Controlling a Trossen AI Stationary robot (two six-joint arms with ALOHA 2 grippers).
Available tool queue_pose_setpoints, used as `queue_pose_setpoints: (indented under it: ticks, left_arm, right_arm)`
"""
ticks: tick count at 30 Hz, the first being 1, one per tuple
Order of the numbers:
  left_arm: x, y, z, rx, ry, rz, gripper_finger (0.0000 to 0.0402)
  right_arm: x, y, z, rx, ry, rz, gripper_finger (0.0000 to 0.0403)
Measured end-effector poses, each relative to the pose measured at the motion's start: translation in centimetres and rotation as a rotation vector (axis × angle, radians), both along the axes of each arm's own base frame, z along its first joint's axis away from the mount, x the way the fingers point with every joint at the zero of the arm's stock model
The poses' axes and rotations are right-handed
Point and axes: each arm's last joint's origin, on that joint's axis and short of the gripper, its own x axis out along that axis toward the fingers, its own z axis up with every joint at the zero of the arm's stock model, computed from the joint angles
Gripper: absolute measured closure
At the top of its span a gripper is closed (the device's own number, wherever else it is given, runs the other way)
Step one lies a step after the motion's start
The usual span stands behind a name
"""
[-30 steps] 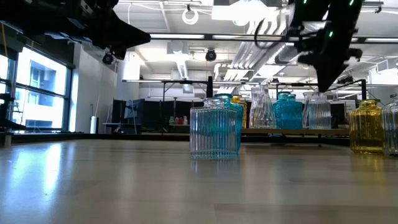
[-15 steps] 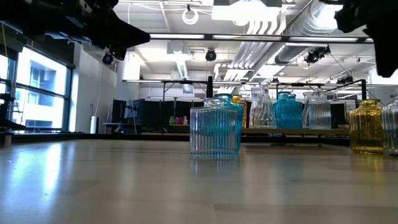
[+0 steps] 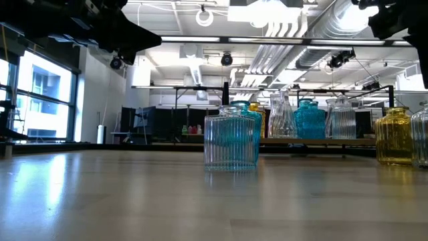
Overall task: Sort vases onto shelf
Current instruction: Put the right transparent vase on the shelf aligned with the other transparent vase
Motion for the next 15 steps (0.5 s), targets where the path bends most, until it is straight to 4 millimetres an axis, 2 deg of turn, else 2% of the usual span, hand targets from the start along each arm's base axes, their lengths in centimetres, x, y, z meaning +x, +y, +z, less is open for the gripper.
queue_pose_setpoints:
  ticks: [7, 15]
  left_arm:
    - [0.00, 0.00, -0.01, -0.007, 0.001, 0.001, 0.0401]
    - [-0.02, 0.00, -0.16, -0.015, 0.015, 0.002, 0.0401]
  right_arm:
    - [0.73, 0.46, -0.70, -0.006, 0.011, 0.023, 0.0164]
    - [0.53, 0.31, -0.67, -0.023, 0.024, -0.017, 0.0164]
